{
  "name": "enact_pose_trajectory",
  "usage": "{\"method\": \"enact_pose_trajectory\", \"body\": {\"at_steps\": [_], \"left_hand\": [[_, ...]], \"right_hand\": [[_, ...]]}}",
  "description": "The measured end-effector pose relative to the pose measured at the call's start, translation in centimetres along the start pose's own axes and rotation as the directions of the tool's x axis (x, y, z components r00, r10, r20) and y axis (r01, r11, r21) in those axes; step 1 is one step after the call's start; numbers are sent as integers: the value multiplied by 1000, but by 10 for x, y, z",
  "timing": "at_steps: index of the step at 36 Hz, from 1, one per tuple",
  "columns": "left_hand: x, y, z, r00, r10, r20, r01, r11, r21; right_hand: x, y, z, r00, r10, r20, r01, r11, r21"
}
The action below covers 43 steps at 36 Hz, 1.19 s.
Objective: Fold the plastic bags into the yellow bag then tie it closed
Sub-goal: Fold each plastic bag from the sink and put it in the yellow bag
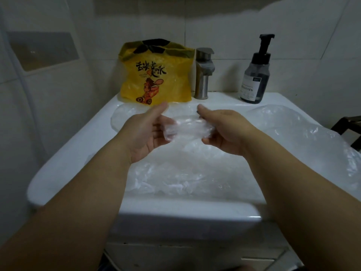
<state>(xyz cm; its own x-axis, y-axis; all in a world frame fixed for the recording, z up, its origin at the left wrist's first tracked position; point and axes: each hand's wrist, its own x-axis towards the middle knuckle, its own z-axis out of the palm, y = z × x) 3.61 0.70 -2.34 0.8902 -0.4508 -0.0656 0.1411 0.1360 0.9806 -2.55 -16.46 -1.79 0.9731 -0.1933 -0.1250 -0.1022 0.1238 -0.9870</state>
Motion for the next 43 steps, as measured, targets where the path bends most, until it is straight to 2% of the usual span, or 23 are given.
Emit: {"method": "enact_pose_trajectory", "body": {"at_steps": [3, 6, 13, 16, 19, 21, 25, 28, 33, 35, 38, 41, 43], "left_hand": [[2, -5, 1, 997, 73, -39, -66, 986, 155], [2, -7, -2, 995, 99, -24, -91, 970, 223], [3, -8, -4, 993, 112, 33, -116, 970, 215], [4, -10, -4, 988, 152, 21, -153, 959, 237], [7, -11, -7, 979, 204, -18, -189, 932, 309], [7, -14, -8, 959, 282, -33, -238, 863, 445], [11, -20, -9, 888, 459, 0, -322, 622, 714], [12, -22, -10, 845, 534, 30, -353, 516, 781], [11, -22, -10, 827, 558, 64, -361, 441, 822], [12, -22, -11, 836, 545, 68, -370, 468, 803], [11, -20, -10, 880, 472, 56, -365, 596, 715], [10, -17, -8, 929, 368, 34, -327, 777, 538], [9, -15, -6, 943, 331, 26, -308, 844, 440]], "right_hand": [[1, 2, 1, 999, -9, 34, 8, 1000, 5], [2, 2, 0, 999, -23, 34, 23, 1000, 6], [1, 3, -2, 999, -21, 36, 21, 1000, -7], [1, 5, -2, 999, -38, 35, 42, 993, -108], [3, 8, -1, 997, -69, 42, 78, 955, -286], [5, 10, -1, 993, -114, 42, 121, 907, -403], [9, 13, -2, 984, -174, 46, 172, 834, -525], [10, 14, -2, 977, -210, 48, 198, 790, -580], [10, 17, -4, 949, -315, 12, 238, 690, -683], [8, 15, -4, 936, -352, 10, 247, 636, -731], [6, 13, -6, 924, -382, 17, 277, 639, -718], [5, 10, -5, 929, -369, 11, 295, 725, -622], [5, 9, -5, 925, -380, -13, 322, 802, -503]]}}
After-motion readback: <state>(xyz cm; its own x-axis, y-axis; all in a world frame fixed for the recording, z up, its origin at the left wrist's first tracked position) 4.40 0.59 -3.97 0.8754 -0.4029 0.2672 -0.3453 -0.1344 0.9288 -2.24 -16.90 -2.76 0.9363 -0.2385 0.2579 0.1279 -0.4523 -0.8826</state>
